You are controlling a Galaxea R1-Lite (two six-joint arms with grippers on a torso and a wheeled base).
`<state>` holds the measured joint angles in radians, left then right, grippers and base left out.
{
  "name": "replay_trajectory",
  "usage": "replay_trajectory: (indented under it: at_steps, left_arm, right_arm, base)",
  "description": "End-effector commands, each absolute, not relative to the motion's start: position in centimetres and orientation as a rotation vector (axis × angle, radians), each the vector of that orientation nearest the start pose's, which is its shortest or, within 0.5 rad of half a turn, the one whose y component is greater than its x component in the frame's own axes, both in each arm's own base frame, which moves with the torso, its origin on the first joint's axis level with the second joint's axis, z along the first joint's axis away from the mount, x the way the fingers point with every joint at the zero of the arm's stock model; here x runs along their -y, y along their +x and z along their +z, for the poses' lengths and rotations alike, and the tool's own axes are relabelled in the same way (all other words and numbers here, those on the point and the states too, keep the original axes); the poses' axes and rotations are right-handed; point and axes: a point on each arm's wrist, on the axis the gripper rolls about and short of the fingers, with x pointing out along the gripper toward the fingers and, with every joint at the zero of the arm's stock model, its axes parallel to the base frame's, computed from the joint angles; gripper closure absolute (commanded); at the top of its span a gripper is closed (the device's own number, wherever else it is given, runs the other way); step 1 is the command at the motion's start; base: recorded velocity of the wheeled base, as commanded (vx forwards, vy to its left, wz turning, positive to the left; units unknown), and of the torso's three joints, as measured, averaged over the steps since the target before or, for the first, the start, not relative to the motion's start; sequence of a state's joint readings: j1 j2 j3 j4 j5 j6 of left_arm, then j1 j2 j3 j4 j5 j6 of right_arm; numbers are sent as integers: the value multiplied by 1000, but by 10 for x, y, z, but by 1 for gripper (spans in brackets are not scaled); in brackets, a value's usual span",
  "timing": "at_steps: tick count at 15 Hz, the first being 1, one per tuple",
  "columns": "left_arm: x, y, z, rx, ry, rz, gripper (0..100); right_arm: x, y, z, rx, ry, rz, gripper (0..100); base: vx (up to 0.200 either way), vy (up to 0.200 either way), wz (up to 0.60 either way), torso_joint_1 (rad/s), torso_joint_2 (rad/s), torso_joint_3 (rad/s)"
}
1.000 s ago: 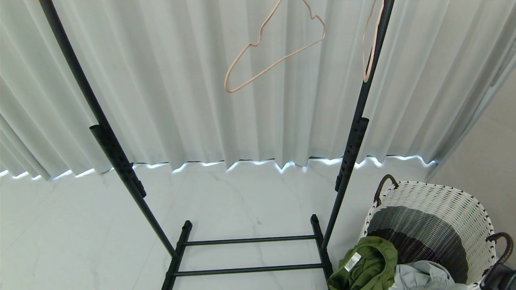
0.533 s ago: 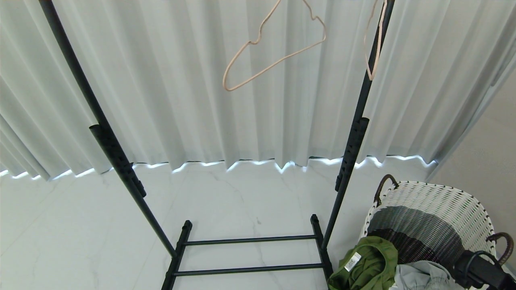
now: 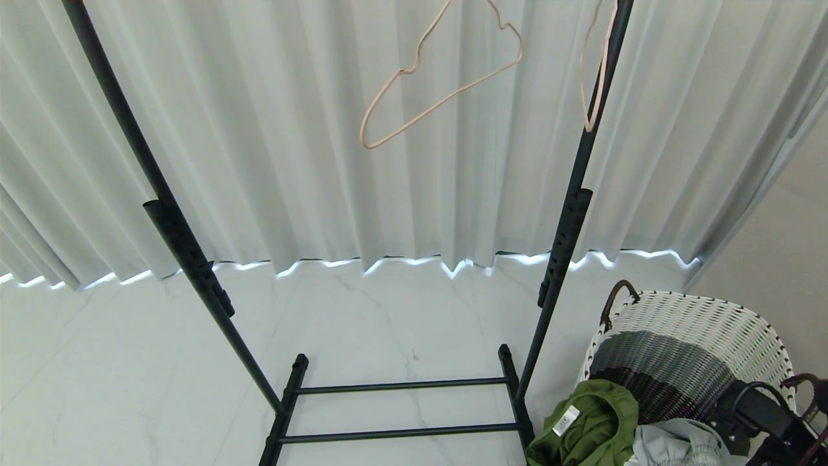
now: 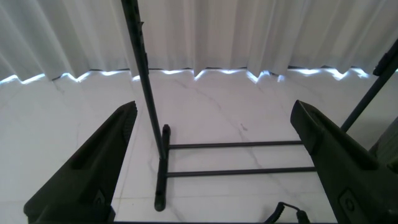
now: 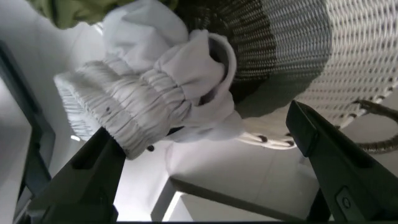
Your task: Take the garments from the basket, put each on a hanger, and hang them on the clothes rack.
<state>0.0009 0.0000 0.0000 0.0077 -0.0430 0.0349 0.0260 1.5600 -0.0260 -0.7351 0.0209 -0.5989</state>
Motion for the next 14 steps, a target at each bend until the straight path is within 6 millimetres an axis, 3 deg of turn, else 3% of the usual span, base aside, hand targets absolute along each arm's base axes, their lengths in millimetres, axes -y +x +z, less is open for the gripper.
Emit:
replay_trajectory:
  at_steps: [1, 4, 5, 9, 11, 14]
  left_arm:
    - [1, -23, 75, -7, 35, -42, 0]
    - [1, -23, 75, -7, 35, -42, 0]
    - [1, -23, 75, -7, 35, -42, 0]
    - [1, -23, 75, -7, 35, -42, 0]
    - [1, -23, 75, -7, 35, -42, 0]
    - [1, -23, 75, -7, 35, -40, 0]
  right_arm:
    - [-4, 148, 54, -764, -574, 275, 0]
    - [-5, 147, 54, -750, -575, 274, 0]
    - [-5, 147, 54, -744, -576, 273, 100]
    - [-5, 146, 57, -723, -579, 265, 100]
    - [-4, 141, 69, -653, -595, 207, 100]
    - [3, 110, 91, -599, -651, -21, 100]
  base:
    - [0, 0, 0, 0, 0, 0]
    - [0, 0, 0, 0, 0, 0]
    - [0, 0, 0, 0, 0, 0]
    - [0, 0, 0, 0, 0, 0]
    - [0, 0, 0, 0, 0, 0]
    - [0, 0, 0, 0, 0, 0]
